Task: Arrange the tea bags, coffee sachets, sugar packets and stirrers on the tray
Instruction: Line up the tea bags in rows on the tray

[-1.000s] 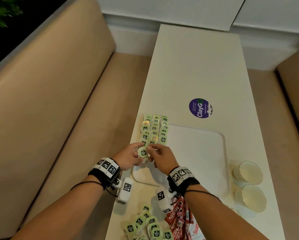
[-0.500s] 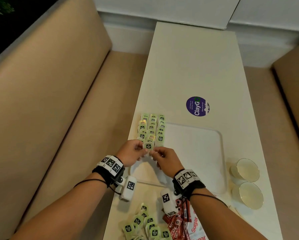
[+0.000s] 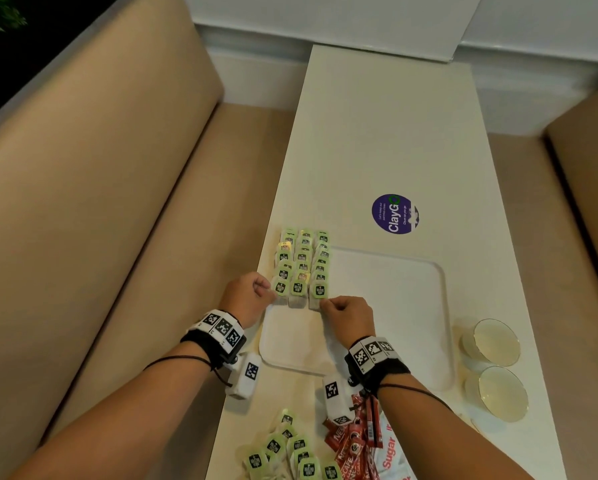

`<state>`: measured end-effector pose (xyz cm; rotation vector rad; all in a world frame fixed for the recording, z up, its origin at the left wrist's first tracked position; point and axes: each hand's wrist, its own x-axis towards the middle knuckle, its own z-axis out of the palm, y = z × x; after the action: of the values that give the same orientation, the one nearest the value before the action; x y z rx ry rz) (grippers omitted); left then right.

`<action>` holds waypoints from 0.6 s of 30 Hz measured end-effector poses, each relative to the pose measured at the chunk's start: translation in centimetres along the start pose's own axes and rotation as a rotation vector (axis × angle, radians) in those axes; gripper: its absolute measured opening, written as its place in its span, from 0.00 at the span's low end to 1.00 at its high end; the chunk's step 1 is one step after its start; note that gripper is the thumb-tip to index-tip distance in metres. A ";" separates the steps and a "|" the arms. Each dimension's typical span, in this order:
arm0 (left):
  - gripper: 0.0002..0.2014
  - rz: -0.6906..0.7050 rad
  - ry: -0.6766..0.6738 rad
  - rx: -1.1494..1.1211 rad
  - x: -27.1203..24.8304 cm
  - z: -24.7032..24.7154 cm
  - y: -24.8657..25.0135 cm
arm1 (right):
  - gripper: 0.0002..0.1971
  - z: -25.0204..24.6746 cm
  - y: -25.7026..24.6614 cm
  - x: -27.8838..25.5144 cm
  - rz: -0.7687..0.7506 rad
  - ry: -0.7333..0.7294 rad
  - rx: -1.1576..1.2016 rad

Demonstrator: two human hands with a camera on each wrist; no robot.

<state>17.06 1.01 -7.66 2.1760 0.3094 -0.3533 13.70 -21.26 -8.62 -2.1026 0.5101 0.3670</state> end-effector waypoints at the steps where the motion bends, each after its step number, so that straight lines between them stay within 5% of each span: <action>1: 0.08 -0.015 0.009 -0.004 0.1 0.0 -0.1 | 0.11 0.2 -0.1 0.1 0.008 0.008 -0.013; 7: 0.11 -0.065 0.003 0.023 0.7 0.6 -0.1 | 0.11 0.9 -0.6 0.6 0.041 0.038 -0.062; 12: 0.10 -0.097 0.007 0.023 0.8 1.1 0.1 | 0.23 0.8 -0.9 0.3 0.003 0.011 -0.059; 18: 0.08 -0.104 0.013 0.036 0.6 1.0 0.5 | 0.19 1.1 -1.1 0.2 -0.112 -0.038 -0.093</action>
<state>17.67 0.02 -8.10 2.2031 0.4274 -0.4061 14.34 -19.81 -8.47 -2.1990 0.3572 0.3718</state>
